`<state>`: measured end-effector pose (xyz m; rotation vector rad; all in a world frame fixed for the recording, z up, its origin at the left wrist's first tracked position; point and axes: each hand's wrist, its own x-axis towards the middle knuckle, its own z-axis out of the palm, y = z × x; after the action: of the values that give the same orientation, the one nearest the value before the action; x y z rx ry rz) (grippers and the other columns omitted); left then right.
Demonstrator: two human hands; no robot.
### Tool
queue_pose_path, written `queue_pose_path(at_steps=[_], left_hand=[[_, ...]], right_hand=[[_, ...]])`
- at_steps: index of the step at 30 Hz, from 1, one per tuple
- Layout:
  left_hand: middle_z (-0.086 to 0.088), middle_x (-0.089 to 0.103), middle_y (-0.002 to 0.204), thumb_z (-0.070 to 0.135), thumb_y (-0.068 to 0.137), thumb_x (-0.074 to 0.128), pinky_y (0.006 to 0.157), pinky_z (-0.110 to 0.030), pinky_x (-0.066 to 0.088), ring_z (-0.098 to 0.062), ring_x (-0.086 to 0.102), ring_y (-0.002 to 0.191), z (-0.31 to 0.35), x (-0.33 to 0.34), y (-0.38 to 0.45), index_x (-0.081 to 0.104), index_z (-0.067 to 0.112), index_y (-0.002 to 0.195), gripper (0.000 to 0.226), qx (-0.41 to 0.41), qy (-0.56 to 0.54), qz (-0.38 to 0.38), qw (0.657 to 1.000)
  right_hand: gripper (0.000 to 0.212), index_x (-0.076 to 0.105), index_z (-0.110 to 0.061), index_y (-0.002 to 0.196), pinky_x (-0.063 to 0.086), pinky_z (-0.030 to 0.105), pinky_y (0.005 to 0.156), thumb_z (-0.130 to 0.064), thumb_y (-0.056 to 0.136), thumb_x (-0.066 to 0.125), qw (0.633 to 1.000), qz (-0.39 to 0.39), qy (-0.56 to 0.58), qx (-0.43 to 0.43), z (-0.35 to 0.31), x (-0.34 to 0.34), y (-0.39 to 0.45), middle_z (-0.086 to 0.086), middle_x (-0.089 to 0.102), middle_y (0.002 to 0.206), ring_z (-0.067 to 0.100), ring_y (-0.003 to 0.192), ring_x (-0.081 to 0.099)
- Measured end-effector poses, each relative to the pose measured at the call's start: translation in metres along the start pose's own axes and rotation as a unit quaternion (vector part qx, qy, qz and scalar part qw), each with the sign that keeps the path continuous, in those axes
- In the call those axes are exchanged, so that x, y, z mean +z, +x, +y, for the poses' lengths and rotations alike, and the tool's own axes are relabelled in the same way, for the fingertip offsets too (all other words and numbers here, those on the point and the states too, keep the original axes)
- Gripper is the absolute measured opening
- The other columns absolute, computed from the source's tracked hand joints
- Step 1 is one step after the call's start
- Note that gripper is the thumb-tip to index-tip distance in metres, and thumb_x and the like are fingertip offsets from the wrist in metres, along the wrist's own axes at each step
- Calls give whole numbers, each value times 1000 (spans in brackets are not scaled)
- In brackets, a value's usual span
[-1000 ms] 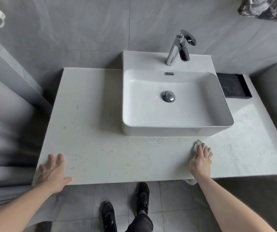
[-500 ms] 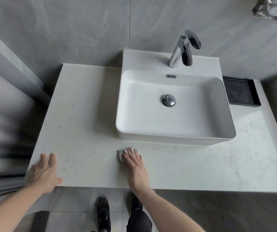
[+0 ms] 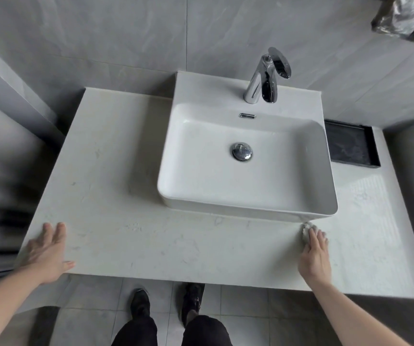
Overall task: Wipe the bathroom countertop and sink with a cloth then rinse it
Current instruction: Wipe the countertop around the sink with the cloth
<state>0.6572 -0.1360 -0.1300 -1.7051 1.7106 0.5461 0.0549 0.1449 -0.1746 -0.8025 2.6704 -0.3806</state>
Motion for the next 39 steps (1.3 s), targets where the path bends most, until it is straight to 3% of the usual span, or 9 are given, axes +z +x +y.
queue_pose_path(at_steps=[4,7,11,16,19,24,29,32,39], left_hand=[[-16,-30,160,44,88,68,123,-47,16,-47,7,149,1,-1,-2,-21,19,155,114,1,-10,-7,1000],[-15,-31,159,44,89,67,123,-47,15,-47,5,149,1,-2,-5,-22,19,154,113,1,-11,-12,1000],[-14,-32,159,45,90,66,123,-47,15,-48,5,149,1,-3,-7,-23,20,154,112,0,-21,-9,1000],[-16,-30,160,49,91,62,122,-46,14,-46,6,150,2,-5,-9,-22,19,154,109,-1,-10,7,1000],[-14,-31,160,47,91,63,122,-47,15,-47,4,149,0,-2,-6,-23,21,154,110,0,-17,3,1000],[-12,-41,155,45,89,66,121,-51,22,-51,-3,148,-9,8,5,-26,22,153,114,7,-43,2,999],[-13,-32,159,44,92,63,116,-49,34,-52,1,148,-6,4,-1,-24,20,153,109,17,-28,8,999],[-12,-32,160,44,93,63,113,-50,38,-52,1,148,-5,3,-2,-22,20,154,108,22,-20,10,1000],[-12,-31,160,42,92,64,106,-50,46,-52,0,148,-7,9,3,-19,21,155,107,31,-5,24,999]], right_hand=[[74,26,-4,159,5,52,127,-20,86,29,999,-2,-14,43,-27,26,-7,20,18,168,41,155,8],[68,21,-10,162,8,54,126,-22,96,31,999,-3,0,42,-76,50,-41,15,12,171,38,157,4],[73,8,-19,165,-2,48,129,-15,100,42,995,-49,5,-84,-140,85,-93,4,-5,173,26,158,-15],[98,4,-25,165,-5,44,128,5,77,37,956,-131,-5,-263,-212,118,-138,-5,-14,171,19,156,-24],[104,11,-26,164,-4,41,129,11,71,37,943,-158,-1,-293,-231,127,-145,-12,-11,170,14,156,-23],[105,34,-23,159,12,40,129,16,62,37,955,-118,114,-248,-213,110,-138,-10,21,169,10,159,3],[89,37,-16,158,19,46,128,24,78,36,992,3,88,-96,-162,80,-114,2,28,168,20,158,14],[60,31,-11,159,16,52,126,-1,101,43,1000,8,23,-19,-138,78,-100,11,22,169,33,157,12],[70,-1,-23,164,-2,56,127,-33,104,35,999,-36,-16,21,-202,123,-126,5,-12,172,30,158,-15]])
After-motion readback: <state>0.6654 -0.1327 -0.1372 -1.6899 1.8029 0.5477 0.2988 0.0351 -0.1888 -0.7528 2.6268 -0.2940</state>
